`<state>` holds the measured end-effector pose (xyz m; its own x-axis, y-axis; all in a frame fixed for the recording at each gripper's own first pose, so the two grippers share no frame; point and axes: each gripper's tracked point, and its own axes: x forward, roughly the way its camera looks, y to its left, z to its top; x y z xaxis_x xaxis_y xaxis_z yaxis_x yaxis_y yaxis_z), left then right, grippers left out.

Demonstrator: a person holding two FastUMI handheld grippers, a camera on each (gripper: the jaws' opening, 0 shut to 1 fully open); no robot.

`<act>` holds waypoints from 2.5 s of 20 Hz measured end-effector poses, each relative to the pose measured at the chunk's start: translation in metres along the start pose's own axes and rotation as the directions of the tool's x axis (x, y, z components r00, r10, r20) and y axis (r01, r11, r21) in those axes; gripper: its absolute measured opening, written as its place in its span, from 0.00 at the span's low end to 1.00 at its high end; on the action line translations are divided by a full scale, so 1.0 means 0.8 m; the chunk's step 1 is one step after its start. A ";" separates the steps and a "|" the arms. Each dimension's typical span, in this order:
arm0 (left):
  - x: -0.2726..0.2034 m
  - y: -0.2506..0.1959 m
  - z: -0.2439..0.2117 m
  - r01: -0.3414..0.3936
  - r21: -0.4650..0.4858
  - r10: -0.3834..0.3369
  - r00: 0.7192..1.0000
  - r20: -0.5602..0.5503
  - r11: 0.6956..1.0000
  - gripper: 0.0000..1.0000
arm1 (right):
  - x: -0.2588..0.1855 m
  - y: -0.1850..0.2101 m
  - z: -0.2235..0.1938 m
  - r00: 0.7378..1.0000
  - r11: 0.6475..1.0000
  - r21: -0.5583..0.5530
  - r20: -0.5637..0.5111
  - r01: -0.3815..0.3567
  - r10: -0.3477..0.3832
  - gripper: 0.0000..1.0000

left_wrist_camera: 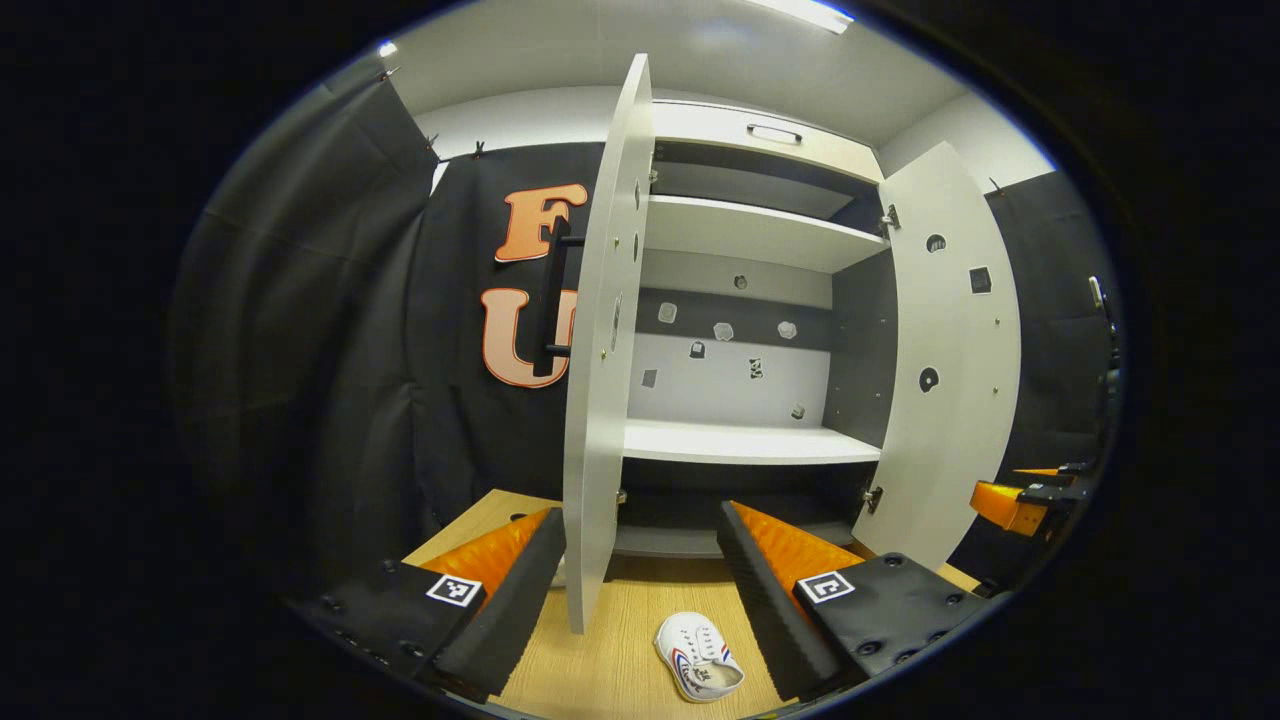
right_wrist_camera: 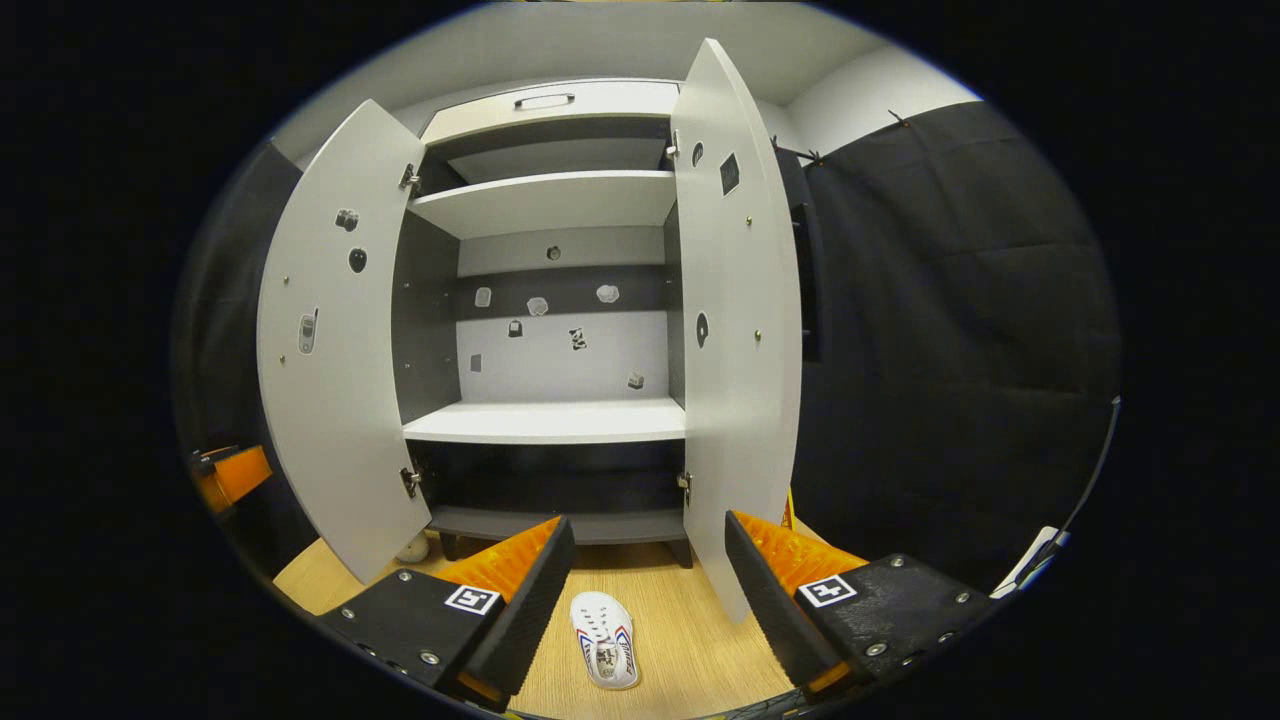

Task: Grab one shoe with the right hand and put it into the shoe cabinet, grab the other shoe with the left hand and put it into the shoe cabinet; then close the right door with the right hand and the left door with the left hand.

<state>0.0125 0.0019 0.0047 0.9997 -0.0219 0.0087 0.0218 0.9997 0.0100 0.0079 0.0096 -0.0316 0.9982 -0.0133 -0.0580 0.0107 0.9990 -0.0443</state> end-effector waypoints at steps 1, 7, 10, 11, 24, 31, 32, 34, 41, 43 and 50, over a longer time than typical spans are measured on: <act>0.001 -0.001 0.000 0.003 -0.002 -0.003 1.000 0.001 1.000 0.99 | 0.003 0.001 -0.007 1.000 1.000 -0.012 -0.005 0.000 0.000 0.93; 0.004 0.000 0.005 0.002 -0.003 -0.002 1.000 0.007 1.000 0.99 | 0.032 0.012 -0.087 0.997 0.996 -0.088 -0.078 -0.017 0.010 0.93; 0.004 0.005 0.001 -0.010 0.008 0.010 1.000 -0.004 1.000 0.99 | 0.052 0.017 -0.143 0.988 0.998 -0.054 -0.156 -0.029 0.020 0.93; 0.004 0.007 0.001 -0.013 0.013 0.013 1.000 -0.006 1.000 0.99 | 0.059 0.017 -0.161 0.984 0.999 -0.039 -0.179 -0.028 0.021 0.93; -0.007 0.031 0.003 -0.064 0.039 0.065 0.998 -0.014 0.997 0.99 | 0.123 0.018 -0.378 0.875 0.999 -0.011 -0.484 -0.036 0.026 0.91; -0.013 0.037 -0.002 -0.086 0.044 0.087 0.996 -0.029 0.995 0.99 | 0.137 0.025 -0.424 0.819 0.999 0.038 -0.572 -0.038 0.053 0.64; -0.013 0.037 -0.002 -0.086 0.044 0.087 0.996 -0.030 0.995 0.99 | 0.138 0.027 -0.428 0.808 0.998 0.055 -0.585 -0.038 0.063 0.57; -0.012 0.038 -0.003 -0.087 0.045 0.088 0.996 -0.032 0.995 0.99 | 0.140 0.032 -0.432 0.797 0.995 0.091 -0.599 -0.031 0.079 0.47; -0.008 0.035 -0.006 -0.087 0.061 0.089 0.995 -0.037 0.994 0.99 | 0.136 0.026 -0.407 0.808 0.999 0.048 -0.589 0.020 0.012 0.06; -0.006 0.035 -0.006 -0.085 0.058 0.087 0.996 -0.036 0.995 0.99 | 0.128 0.025 -0.390 0.817 0.999 0.039 -0.577 0.020 0.006 0.05; 0.002 0.026 -0.009 -0.066 0.053 0.067 0.997 -0.031 0.996 0.99 | 0.091 0.033 -0.298 0.842 0.997 0.071 -0.539 0.035 0.009 0.04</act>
<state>0.0148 0.0230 -0.0025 0.9987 0.0458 -0.0215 -0.0444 0.9971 0.0620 0.0670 0.0249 -0.2745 0.8090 -0.0261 -0.5872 0.0499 0.9985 0.0244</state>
